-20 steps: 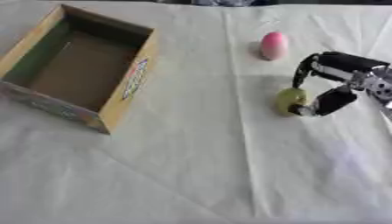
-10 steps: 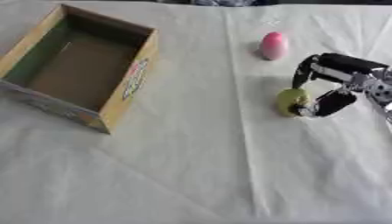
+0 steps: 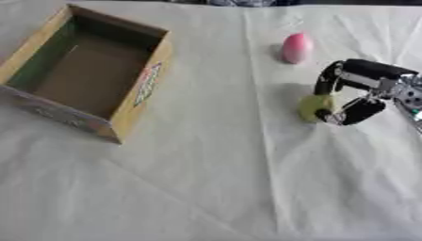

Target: Pick up objects on the table and place them in the box.

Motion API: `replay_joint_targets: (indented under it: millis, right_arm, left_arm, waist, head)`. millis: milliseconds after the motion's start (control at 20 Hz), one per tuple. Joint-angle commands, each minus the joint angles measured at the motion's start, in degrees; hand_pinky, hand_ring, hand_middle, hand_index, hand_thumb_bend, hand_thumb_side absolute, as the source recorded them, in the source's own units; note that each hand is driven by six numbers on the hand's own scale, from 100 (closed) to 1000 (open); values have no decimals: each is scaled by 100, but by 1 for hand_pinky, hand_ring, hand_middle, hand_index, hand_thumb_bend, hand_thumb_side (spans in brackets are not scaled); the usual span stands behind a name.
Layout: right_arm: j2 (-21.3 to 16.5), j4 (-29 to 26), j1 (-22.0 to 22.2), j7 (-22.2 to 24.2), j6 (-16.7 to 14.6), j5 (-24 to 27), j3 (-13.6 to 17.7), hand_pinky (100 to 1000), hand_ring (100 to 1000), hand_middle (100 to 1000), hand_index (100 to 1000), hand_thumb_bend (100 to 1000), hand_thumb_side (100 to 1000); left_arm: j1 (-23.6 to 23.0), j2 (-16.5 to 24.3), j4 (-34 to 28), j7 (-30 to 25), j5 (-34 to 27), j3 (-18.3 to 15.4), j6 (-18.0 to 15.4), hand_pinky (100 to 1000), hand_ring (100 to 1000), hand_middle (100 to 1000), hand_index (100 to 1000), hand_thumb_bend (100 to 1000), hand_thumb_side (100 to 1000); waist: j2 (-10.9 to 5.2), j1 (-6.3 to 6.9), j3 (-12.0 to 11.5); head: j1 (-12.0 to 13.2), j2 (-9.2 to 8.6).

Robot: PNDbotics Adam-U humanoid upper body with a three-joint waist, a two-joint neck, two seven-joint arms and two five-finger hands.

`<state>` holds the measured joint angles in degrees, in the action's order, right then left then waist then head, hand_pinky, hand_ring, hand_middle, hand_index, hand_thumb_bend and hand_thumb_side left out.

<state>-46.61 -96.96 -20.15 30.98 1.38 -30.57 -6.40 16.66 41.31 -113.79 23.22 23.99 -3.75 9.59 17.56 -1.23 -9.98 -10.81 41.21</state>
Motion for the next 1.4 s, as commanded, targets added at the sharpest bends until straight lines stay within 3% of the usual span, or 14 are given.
replay_joint_targets:
  millis: [50, 250, 300, 350, 700, 1100, 1400]
  right_arm:
    - [-195, -214, -91, -36, 92, 148, 77, 616, 629, 546, 588, 174, 100]
    - [-230, -355, -144, -46, 174, 310, 101, 609, 625, 543, 586, 143, 100]
    - [-239, -395, -161, -58, 190, 348, 109, 608, 624, 543, 586, 100, 100]
    - [-247, -435, -180, -74, 205, 377, 119, 608, 624, 542, 586, 135, 100]
    - [-423, -765, -506, -130, 226, 539, 143, 607, 622, 539, 584, 127, 100]
    - [-491, -1052, -1512, 105, 207, 882, -169, 610, 623, 540, 584, 123, 100]
    - [-50, -809, -2446, 379, 224, 958, -499, 604, 620, 537, 584, 100, 100]
  left_arm:
    - [46, 153, -80, -12, -26, -83, -20, 710, 831, 1000, 805, 396, 1000]
    - [47, 161, -80, -20, -24, -84, -23, 709, 831, 1000, 805, 393, 1000]
    - [47, 163, -80, -22, -23, -84, -22, 709, 831, 1000, 805, 392, 1000]
    - [47, 165, -80, -23, -21, -85, -22, 709, 830, 1000, 805, 391, 1000]
    - [49, 187, -80, -21, -17, -84, -29, 709, 824, 1000, 804, 390, 1000]
    - [99, 209, -80, -49, -18, -37, -68, 709, 821, 1000, 805, 391, 1000]
    - [128, 194, -80, -72, -20, -10, -108, 709, 821, 1000, 805, 389, 1000]
  waist:
    - [-87, 1, -12]
    - [-92, -9, -15]
    - [-94, -12, -15]
    - [-96, -14, -14]
    - [-117, -29, -12]
    - [-149, -53, -11]
    - [-152, -59, -27]
  head:
    - [4, -33]
    - [8, -37]
    - [10, -39]
    - [12, -42]
    - [39, -57]
    - [100, -5]
    - [134, 35]
